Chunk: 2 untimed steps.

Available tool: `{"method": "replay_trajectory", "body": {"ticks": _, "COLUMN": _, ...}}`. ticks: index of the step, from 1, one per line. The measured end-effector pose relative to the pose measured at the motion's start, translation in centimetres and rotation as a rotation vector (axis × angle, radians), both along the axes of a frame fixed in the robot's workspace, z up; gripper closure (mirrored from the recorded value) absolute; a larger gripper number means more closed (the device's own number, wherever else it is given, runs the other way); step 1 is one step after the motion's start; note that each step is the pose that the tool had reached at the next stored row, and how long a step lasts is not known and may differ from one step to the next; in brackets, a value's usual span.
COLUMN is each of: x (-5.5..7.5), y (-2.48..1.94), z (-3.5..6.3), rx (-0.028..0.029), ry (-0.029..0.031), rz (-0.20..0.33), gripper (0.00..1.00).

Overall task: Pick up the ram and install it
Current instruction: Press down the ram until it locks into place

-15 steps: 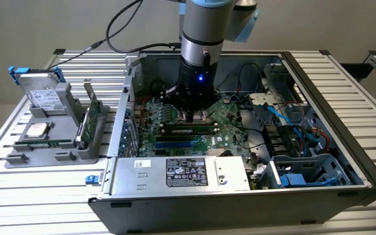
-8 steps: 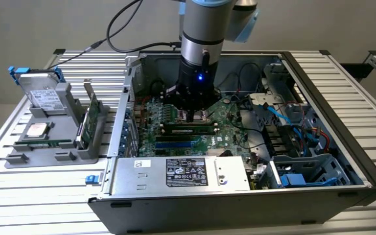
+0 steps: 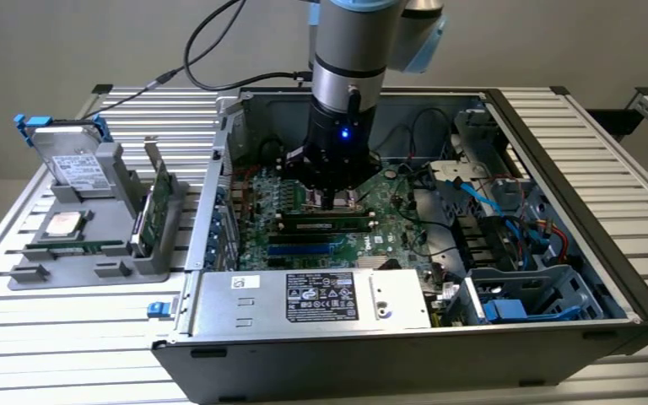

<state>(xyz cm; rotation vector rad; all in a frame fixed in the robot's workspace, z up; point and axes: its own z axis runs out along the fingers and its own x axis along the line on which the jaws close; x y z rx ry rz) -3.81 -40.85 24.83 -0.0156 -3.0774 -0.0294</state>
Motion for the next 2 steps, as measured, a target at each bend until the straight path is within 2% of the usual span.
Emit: {"method": "replay_trajectory", "body": {"ticks": 2, "x": 0.00, "y": 0.00, "z": 0.00, "rx": 0.0000, "ry": 0.0000, "rz": 0.000, "gripper": 0.90}}
